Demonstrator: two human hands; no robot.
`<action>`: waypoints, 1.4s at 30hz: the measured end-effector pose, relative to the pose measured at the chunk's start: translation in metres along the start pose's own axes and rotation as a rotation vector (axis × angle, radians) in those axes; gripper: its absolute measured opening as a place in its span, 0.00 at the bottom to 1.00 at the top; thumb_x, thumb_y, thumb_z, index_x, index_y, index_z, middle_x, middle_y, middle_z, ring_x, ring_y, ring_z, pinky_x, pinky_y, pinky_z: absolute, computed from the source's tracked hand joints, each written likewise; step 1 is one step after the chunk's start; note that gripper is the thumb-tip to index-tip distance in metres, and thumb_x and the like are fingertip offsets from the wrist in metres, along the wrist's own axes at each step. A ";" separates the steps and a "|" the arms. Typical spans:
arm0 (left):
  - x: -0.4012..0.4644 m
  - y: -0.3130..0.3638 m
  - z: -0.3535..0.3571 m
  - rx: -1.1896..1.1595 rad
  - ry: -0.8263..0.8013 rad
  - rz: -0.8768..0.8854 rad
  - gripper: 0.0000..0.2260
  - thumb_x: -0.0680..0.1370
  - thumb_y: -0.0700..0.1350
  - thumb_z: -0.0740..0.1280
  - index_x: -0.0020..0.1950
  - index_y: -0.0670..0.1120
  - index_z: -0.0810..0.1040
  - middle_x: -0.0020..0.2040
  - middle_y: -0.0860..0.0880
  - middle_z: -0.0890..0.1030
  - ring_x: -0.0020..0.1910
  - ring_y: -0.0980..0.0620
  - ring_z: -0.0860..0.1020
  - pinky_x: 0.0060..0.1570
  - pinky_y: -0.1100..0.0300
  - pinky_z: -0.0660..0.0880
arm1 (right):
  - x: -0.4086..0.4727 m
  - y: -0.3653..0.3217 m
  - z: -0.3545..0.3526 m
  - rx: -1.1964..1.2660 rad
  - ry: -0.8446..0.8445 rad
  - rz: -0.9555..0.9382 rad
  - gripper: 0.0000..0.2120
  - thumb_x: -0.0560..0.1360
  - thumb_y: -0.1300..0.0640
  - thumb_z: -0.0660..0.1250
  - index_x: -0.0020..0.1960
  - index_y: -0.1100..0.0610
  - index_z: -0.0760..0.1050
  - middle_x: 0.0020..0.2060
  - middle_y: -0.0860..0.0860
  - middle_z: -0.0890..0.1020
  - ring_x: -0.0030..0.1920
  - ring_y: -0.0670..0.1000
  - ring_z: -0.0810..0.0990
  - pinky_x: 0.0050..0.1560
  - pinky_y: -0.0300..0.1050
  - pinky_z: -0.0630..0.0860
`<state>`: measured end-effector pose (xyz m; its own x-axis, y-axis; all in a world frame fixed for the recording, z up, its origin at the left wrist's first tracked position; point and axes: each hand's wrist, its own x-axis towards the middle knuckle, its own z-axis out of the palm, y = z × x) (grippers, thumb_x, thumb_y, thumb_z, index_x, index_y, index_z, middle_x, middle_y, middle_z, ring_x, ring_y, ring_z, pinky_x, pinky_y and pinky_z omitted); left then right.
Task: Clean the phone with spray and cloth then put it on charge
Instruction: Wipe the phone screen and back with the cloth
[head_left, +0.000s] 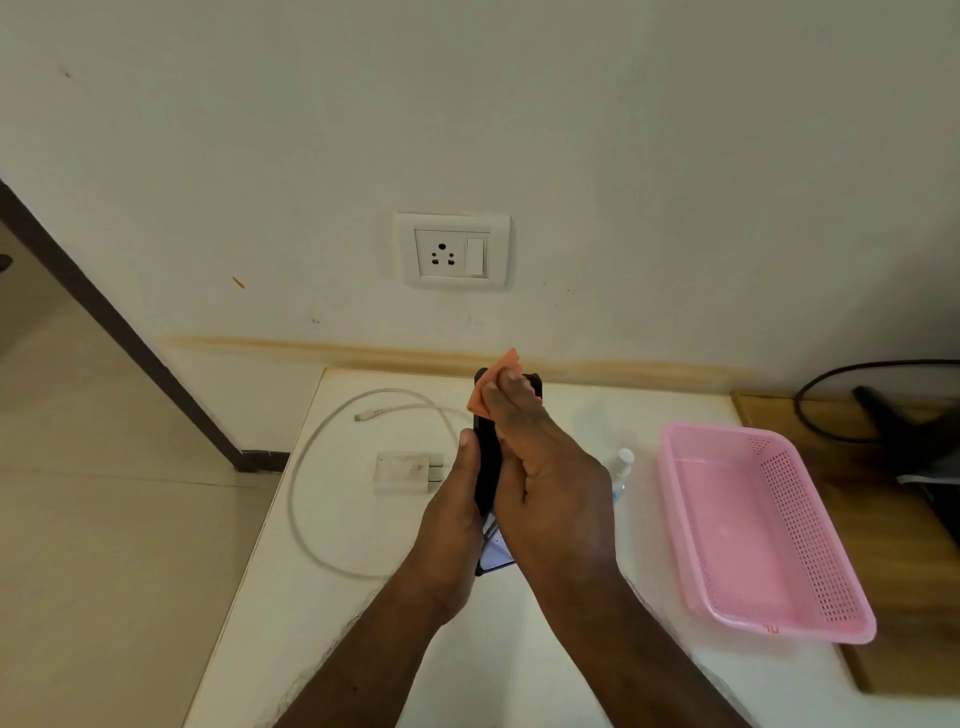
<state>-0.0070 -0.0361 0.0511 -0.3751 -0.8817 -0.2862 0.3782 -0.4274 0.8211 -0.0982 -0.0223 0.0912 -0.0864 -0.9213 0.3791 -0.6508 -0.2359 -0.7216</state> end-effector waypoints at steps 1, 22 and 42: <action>0.000 0.001 0.000 -0.003 0.003 -0.004 0.23 0.71 0.63 0.54 0.56 0.56 0.79 0.54 0.53 0.85 0.48 0.53 0.86 0.37 0.62 0.81 | 0.000 0.001 -0.001 -0.035 -0.021 -0.070 0.24 0.78 0.67 0.63 0.72 0.54 0.70 0.72 0.48 0.71 0.73 0.47 0.67 0.71 0.50 0.68; 0.004 0.002 -0.009 -0.040 0.070 0.034 0.23 0.73 0.65 0.55 0.58 0.59 0.83 0.56 0.52 0.86 0.55 0.51 0.84 0.43 0.57 0.82 | -0.006 0.007 0.000 -0.208 0.062 -0.034 0.22 0.76 0.64 0.67 0.70 0.58 0.73 0.70 0.52 0.73 0.72 0.48 0.65 0.71 0.50 0.62; 0.009 0.001 -0.023 -0.151 0.030 0.040 0.30 0.75 0.71 0.49 0.60 0.59 0.83 0.62 0.50 0.83 0.62 0.48 0.80 0.52 0.54 0.80 | -0.007 0.010 -0.001 -0.247 -0.220 0.088 0.29 0.80 0.61 0.63 0.78 0.46 0.58 0.71 0.34 0.50 0.71 0.40 0.47 0.71 0.38 0.53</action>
<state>0.0091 -0.0493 0.0378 -0.3324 -0.9033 -0.2711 0.5160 -0.4148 0.7494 -0.1048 -0.0179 0.0819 -0.0033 -0.9858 0.1677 -0.8137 -0.0948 -0.5735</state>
